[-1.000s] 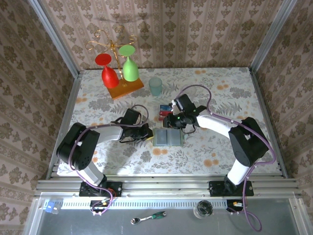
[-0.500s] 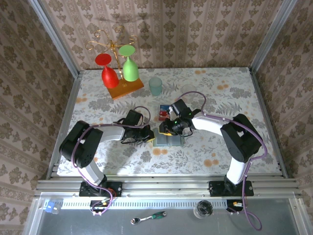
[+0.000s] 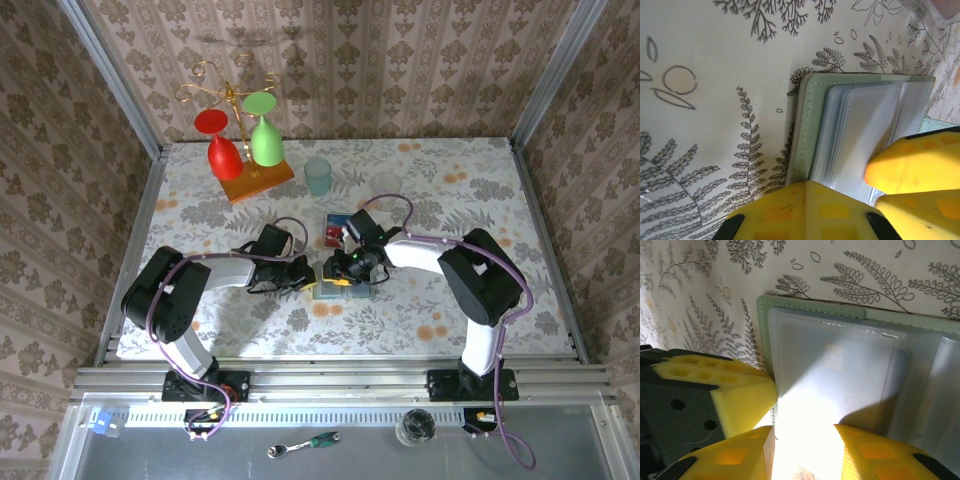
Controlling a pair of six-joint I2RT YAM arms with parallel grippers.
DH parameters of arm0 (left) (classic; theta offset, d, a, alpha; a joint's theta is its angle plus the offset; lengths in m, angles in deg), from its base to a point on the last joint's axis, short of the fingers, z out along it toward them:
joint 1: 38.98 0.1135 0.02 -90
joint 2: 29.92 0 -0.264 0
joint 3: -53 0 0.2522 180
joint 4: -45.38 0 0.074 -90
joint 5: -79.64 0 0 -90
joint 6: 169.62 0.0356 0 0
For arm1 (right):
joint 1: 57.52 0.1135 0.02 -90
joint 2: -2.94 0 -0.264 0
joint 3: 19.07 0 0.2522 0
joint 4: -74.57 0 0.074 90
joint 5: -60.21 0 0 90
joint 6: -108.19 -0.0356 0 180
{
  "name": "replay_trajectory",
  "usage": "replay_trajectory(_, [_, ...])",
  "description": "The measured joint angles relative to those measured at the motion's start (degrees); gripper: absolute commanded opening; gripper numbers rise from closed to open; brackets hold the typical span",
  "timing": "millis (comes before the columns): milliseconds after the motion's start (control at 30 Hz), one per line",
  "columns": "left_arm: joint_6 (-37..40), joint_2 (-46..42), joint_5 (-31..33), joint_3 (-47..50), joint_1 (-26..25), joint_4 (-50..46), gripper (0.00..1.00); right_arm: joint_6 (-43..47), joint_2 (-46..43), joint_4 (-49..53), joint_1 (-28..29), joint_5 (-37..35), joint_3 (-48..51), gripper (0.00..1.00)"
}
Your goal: Take the credit cards out of the card holder
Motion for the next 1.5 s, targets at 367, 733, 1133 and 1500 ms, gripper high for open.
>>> replay_trajectory(367, [0.4,0.0,0.0,0.0,0.0,-0.1,0.00,0.8,-0.2,3.4,0.2,-3.3,-1.0,0.39])
replay_trajectory(733, [0.6,0.0,0.0,0.0,0.1,-0.2,0.00,2.2,-1.2,5.5,-0.9,-4.5,-0.4,0.38])
replay_trajectory(1133, [0.6,-0.2,0.0,-0.6,0.4,-1.6,0.00,2.2,-2.2,-3.6,-4.6,3.6,5.8,0.36])
replay_trajectory(1500, [0.5,-2.8,0.2,-4.7,-1.0,-2.6,0.12,2.1,-2.2,-9.2,-6.5,8.3,9.0,0.35])
